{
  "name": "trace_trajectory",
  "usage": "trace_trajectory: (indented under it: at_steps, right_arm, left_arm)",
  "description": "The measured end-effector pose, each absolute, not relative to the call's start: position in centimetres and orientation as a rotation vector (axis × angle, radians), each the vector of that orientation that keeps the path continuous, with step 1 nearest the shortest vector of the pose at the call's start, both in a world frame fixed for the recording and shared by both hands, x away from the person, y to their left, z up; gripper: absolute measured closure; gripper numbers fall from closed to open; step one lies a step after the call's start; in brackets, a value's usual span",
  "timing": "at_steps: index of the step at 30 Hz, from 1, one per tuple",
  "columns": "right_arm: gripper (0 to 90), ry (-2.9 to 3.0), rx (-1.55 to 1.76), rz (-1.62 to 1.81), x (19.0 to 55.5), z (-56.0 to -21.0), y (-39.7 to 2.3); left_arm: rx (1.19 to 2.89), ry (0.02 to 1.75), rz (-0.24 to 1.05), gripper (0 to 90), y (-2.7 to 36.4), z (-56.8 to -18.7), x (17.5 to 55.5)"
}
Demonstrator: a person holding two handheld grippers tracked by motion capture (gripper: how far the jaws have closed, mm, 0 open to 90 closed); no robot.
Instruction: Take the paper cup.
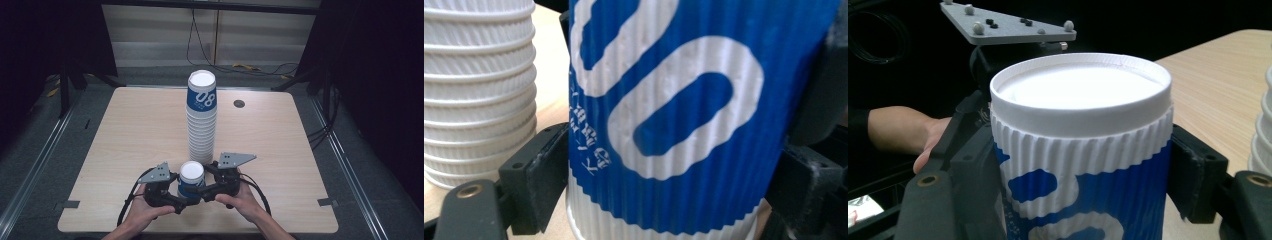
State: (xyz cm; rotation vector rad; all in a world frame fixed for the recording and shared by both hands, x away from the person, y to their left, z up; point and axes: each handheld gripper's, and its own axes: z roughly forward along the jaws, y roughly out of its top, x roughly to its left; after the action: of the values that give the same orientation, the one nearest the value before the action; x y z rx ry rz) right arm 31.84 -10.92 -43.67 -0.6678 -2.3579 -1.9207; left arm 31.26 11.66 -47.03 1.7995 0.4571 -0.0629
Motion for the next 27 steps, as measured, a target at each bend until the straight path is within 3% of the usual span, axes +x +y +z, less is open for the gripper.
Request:
trace_trajectory:
  at_steps: [27]
  right_arm:
    - [16.8, -2.344, -0.732, -1.876, 32.0, -43.0, -12.1]
  left_arm:
    - [1.928, 0.47, -0.074, 19.3, 12.3, -46.7, 31.7]
